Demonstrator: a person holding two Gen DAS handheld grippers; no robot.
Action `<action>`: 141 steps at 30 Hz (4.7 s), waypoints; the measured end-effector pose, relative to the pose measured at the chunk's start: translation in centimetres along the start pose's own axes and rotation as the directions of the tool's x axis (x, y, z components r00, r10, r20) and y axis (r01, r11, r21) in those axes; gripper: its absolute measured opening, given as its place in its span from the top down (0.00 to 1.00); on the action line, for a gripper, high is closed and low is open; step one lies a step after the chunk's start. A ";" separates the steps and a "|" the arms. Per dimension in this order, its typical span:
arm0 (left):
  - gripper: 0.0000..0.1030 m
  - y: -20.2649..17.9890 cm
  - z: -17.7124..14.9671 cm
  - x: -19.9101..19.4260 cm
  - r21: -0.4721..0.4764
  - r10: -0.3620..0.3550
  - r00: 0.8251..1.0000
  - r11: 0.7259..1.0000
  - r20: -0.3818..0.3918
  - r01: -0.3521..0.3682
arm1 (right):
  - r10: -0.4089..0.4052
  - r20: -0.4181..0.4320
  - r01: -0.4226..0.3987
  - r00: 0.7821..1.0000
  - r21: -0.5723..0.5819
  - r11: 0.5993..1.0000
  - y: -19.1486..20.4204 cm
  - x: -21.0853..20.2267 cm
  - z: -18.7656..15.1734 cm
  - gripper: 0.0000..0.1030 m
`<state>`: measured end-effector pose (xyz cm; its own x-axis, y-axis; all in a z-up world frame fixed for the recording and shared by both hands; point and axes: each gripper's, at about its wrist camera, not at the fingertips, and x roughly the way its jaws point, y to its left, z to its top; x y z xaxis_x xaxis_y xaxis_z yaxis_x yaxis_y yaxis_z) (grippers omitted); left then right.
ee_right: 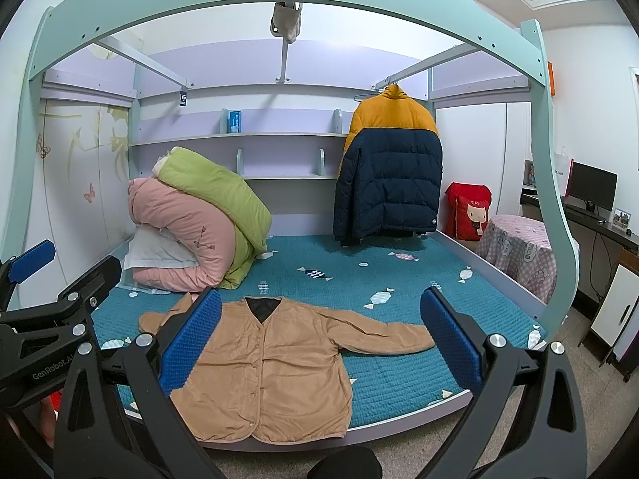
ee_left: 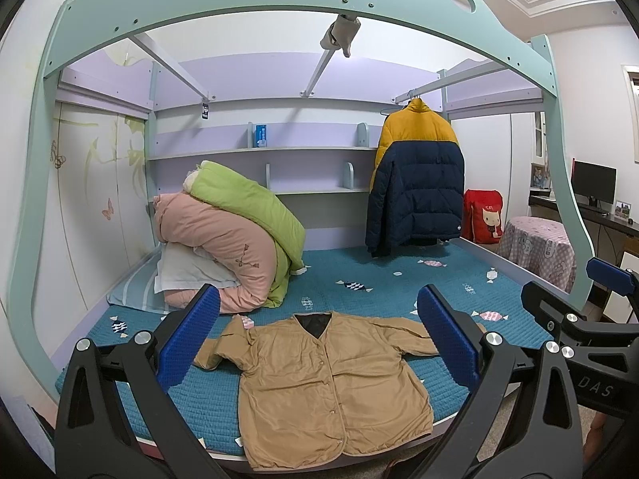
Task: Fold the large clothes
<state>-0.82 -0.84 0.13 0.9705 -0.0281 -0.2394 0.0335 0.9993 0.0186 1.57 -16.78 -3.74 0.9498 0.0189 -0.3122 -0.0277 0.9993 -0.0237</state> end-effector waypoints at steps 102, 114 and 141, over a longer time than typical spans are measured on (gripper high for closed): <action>0.05 36.0 -29.1 46.5 -0.360 0.068 0.709 0.825 -0.702 -0.436 | 0.143 -0.635 -0.230 0.759 -0.055 0.972 19.8 48.2 -18.6 0.07; 0.35 43.7 -34.4 55.3 -0.376 0.048 0.618 0.756 -0.785 -0.537 | 0.183 -0.672 -0.264 0.718 -0.020 0.964 22.4 51.8 -20.7 0.07; 0.91 41.1 -18.4 41.8 -0.484 0.114 0.919 0.822 -0.377 -0.300 | 0.479 -0.727 -0.483 0.491 0.230 0.845 31.6 59.2 -24.7 0.83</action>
<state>36.74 39.50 -27.02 0.8059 0.0976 -0.5840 -0.3795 0.8423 -0.3829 49.18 15.18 -46.47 0.2270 0.4653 -0.8556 -0.4103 0.8424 0.3493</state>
